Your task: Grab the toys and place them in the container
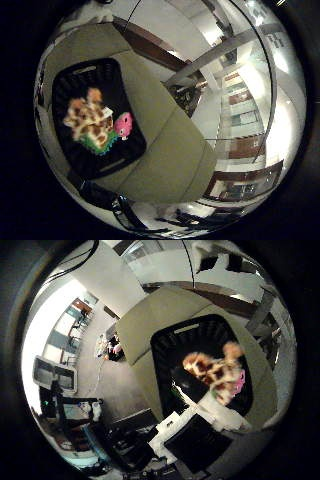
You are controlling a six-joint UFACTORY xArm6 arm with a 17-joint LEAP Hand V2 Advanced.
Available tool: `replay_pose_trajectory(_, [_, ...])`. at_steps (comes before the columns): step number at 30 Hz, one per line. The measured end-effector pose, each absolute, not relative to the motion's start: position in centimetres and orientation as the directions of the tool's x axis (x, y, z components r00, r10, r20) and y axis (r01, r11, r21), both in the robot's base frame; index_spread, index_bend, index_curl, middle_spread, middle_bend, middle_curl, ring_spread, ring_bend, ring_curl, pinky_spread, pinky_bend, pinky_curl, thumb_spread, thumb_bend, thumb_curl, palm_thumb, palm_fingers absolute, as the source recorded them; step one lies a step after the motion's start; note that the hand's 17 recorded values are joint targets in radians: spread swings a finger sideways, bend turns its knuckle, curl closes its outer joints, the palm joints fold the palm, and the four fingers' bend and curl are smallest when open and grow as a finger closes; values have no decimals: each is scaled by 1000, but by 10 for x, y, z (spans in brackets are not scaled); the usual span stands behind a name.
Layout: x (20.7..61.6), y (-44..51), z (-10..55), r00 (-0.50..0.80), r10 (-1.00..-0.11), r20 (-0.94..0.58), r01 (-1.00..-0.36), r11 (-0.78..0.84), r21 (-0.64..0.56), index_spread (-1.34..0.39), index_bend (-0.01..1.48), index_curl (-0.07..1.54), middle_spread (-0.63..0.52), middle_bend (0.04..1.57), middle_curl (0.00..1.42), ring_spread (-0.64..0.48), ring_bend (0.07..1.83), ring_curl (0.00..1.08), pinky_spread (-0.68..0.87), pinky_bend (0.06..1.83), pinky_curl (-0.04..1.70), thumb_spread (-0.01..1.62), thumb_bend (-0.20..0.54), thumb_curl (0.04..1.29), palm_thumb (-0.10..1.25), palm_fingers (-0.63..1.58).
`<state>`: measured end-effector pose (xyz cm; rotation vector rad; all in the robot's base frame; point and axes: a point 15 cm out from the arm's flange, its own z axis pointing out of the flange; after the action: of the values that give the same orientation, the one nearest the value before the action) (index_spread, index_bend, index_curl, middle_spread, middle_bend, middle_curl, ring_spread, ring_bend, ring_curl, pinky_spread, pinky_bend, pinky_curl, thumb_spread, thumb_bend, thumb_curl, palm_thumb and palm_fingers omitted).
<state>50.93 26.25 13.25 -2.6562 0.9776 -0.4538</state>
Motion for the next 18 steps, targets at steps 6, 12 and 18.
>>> replay_pose_trajectory(6, [509, 261, 131, 722, -664, 194, -579, -734, -355, -373, 272, 418, -143, 389, 455, -232, 779, 338, 144, 852, 235, 1056, -24, 358, 614, 334])
replay_pose_trajectory(12, [510, 259, 130, 720, -666, 194, -582, -732, -353, -370, 244, 420, -161, 380, 440, -251, 750, 327, 126, 848, 166, 1053, -24, 353, 619, 374])
replay_pose_trajectory(18, [510, 259, 128, 721, -666, 193, -584, -733, -348, -369, 228, 425, -170, 360, 431, -272, 728, 323, 108, 860, 85, 1052, -24, 349, 621, 400])
